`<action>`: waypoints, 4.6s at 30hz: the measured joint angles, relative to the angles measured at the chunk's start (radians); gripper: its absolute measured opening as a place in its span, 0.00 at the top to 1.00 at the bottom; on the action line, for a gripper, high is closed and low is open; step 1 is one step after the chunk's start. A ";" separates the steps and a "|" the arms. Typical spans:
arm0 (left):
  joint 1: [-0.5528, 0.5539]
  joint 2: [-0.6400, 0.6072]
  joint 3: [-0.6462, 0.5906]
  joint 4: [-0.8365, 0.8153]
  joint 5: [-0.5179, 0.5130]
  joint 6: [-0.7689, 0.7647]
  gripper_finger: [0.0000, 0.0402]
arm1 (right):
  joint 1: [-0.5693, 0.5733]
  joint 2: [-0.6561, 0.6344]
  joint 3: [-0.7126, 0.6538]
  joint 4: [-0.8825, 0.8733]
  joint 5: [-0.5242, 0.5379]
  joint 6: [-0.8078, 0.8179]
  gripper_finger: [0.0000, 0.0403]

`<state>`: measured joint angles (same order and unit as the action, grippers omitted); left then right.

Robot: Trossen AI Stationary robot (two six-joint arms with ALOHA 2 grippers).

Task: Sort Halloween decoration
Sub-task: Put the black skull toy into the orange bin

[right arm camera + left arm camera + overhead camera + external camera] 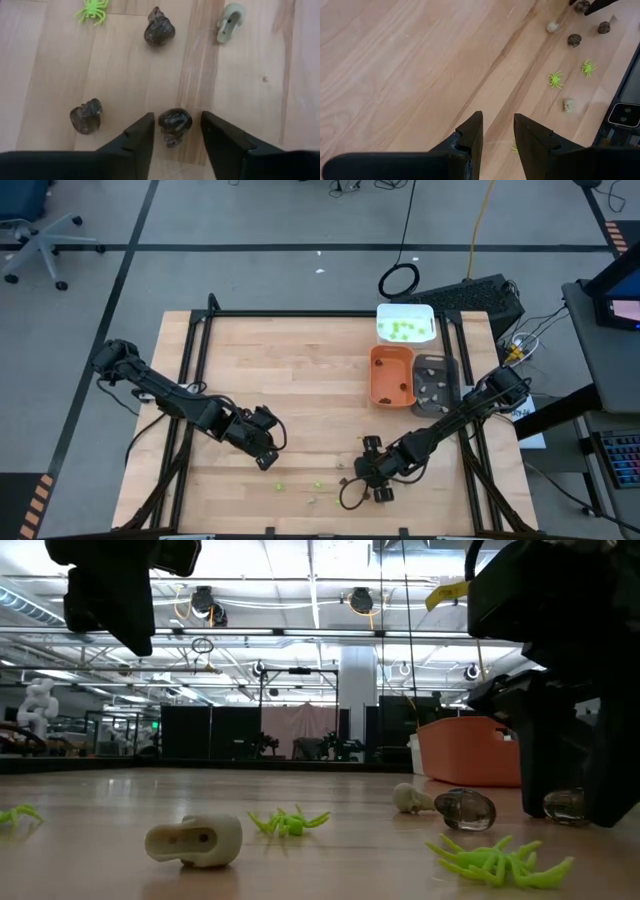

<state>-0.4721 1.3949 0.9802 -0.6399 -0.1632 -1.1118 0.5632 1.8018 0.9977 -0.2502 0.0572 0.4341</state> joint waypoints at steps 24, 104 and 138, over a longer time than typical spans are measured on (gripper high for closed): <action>0.000 0.000 0.000 -0.002 -0.003 0.001 0.73 | -0.009 -0.173 -0.005 0.037 -0.009 0.078 0.90; 0.034 0.000 0.000 0.203 -0.084 -0.155 0.73 | -0.126 -0.893 -0.002 0.403 0.081 -0.019 0.89; -0.059 0.000 0.000 0.101 -0.170 -0.038 0.73 | -0.639 -0.796 -0.002 -0.576 0.334 0.193 0.89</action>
<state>-0.5312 1.3949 0.9798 -0.5392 -0.3331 -1.1493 -0.0760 1.0055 0.9958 -0.8266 0.3911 0.6267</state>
